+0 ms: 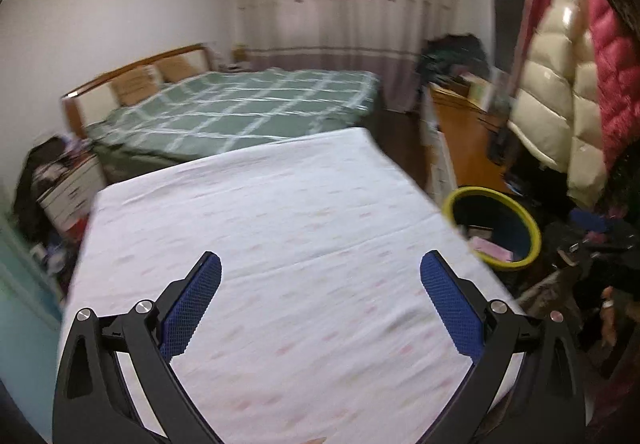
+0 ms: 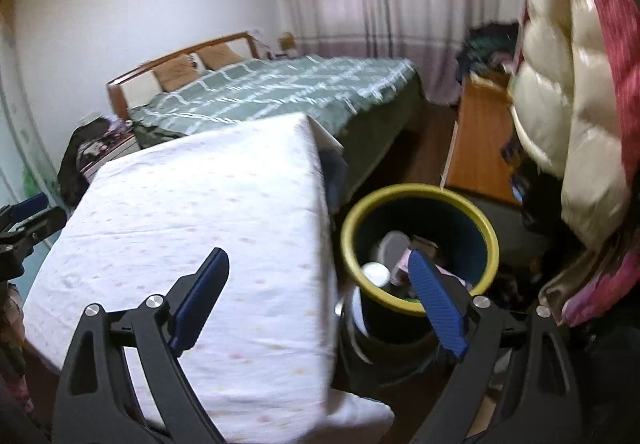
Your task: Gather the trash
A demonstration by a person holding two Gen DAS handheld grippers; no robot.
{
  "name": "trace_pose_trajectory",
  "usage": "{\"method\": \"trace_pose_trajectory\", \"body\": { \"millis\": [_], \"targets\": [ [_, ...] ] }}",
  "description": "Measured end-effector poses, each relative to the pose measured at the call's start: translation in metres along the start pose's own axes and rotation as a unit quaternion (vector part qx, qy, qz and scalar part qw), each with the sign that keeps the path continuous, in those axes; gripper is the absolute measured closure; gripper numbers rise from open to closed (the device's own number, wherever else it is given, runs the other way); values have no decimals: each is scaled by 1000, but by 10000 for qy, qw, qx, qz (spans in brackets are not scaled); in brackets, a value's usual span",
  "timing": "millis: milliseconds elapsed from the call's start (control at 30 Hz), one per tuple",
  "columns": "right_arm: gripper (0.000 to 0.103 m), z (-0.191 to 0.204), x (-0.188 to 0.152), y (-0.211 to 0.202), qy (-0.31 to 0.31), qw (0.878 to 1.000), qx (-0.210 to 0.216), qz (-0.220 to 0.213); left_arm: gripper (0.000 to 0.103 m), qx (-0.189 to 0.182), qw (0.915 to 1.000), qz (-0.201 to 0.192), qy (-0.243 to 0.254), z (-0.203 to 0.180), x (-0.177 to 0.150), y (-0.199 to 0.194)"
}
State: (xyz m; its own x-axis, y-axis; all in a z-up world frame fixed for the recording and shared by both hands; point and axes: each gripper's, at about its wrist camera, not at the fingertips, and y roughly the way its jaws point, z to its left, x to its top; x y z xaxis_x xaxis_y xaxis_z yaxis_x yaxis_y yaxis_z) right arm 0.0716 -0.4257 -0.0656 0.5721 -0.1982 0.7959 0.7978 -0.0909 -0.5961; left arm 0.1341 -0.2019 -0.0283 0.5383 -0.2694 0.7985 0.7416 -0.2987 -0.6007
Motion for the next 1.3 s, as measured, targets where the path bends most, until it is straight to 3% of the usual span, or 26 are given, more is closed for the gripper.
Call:
{"method": "trace_pose_trajectory", "body": {
  "millis": [133, 267, 500, 1300],
  "targets": [
    [14, 33, -2, -28, -321, 9989, -36, -329, 5, 451, 9977, -194, -460, 50, -29, -48],
    [14, 55, -9, -48, -442, 9974, -66, -564, 5, 677, 9929, -414, -881, 84, -54, -87],
    [13, 73, -22, -56, -606, 9968, 13, -525, 5, 1029, 9866, -653, -1087, 108, -83, -129],
    [13, 77, -23, -59, -587, 9964, -7, -609, 5, 940, 9881, -543, -1085, 95, -79, -122]
  ]
}}
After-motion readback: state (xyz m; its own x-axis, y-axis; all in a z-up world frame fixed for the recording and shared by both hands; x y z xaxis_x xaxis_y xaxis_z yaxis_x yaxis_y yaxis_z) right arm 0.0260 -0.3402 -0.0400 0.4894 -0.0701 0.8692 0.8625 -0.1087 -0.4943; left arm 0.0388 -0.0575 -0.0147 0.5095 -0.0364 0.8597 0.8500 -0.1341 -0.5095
